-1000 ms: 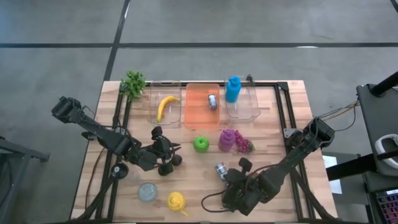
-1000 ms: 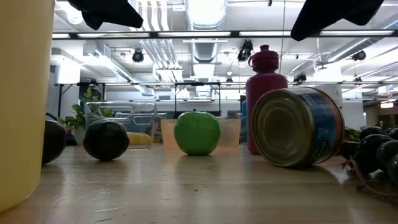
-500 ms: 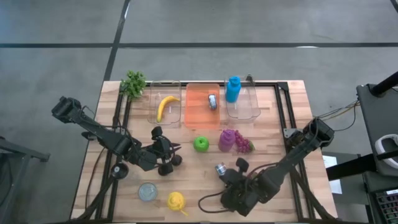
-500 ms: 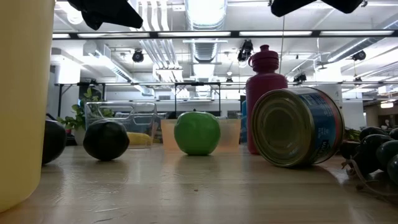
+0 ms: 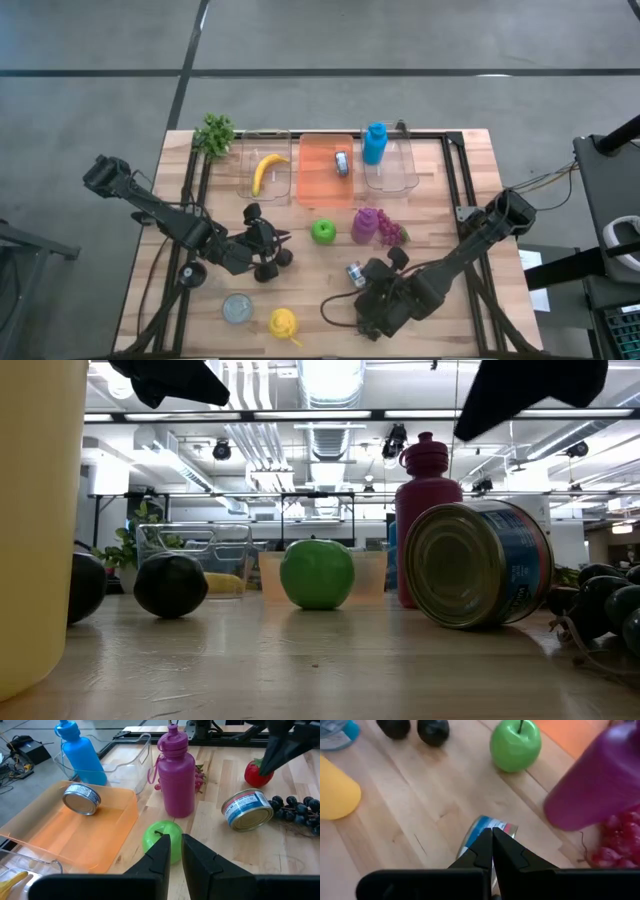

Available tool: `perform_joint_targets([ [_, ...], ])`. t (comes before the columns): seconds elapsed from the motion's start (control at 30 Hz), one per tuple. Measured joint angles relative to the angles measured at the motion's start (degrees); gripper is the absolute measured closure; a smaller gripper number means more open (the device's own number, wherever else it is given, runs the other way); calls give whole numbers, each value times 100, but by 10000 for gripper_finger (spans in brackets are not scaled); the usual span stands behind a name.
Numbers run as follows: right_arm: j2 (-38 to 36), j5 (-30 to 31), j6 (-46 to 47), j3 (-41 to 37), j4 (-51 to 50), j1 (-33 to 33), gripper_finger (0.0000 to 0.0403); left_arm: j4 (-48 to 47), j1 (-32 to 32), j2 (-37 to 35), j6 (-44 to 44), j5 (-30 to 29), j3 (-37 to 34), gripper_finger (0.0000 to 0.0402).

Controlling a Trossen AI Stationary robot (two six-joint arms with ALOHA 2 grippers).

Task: Pick & Place Food Item
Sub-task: Put the blue and pink tuna can into the orange bin

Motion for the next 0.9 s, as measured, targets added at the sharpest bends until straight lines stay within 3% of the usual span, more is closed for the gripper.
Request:
perform_joint_targets([
  [0.13,0,-308,94,-108,137,7,394,1,1,0,0,0,0,355],
  [0.63,1,-264,852,-121,308,34,393,0,0,0,0,0,0,355],
  [0.9,2,-301,905,-218,261,34,344,0,0,0,0,1,0,355],
])
